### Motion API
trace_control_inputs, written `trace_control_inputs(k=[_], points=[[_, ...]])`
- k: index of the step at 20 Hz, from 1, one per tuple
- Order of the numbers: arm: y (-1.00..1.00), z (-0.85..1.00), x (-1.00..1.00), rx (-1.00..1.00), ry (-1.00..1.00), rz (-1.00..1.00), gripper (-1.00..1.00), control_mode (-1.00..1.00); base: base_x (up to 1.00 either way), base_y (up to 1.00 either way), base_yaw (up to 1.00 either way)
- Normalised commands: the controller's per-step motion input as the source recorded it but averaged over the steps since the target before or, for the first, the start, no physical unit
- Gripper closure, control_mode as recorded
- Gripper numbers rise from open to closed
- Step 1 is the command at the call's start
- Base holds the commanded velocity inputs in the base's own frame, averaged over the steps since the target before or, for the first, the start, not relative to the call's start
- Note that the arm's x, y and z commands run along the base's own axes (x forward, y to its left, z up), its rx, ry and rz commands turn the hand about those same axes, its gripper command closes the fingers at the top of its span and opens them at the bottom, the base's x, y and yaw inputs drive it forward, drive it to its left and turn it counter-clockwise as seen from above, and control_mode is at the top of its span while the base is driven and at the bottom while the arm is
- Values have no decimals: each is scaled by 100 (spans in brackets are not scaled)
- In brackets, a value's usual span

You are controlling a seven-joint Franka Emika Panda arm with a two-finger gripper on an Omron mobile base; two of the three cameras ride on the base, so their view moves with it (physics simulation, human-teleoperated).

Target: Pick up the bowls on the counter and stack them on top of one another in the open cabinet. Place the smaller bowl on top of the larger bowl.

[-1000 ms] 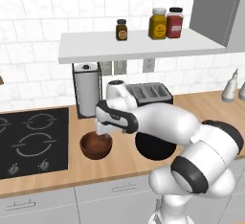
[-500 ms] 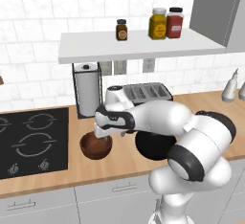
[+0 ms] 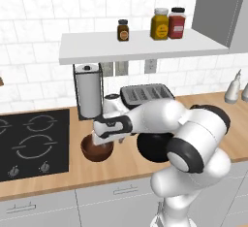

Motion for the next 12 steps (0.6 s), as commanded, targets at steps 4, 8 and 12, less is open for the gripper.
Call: trace_control_inputs(k=[4,8,12], points=[[18,-23,16,0,0,0,-100,-100,0,0,0],[2,-8,1,0,0,0,100,-100,0,0,0],[0,0,0,0,0,0,100,-100,0,0,0]])
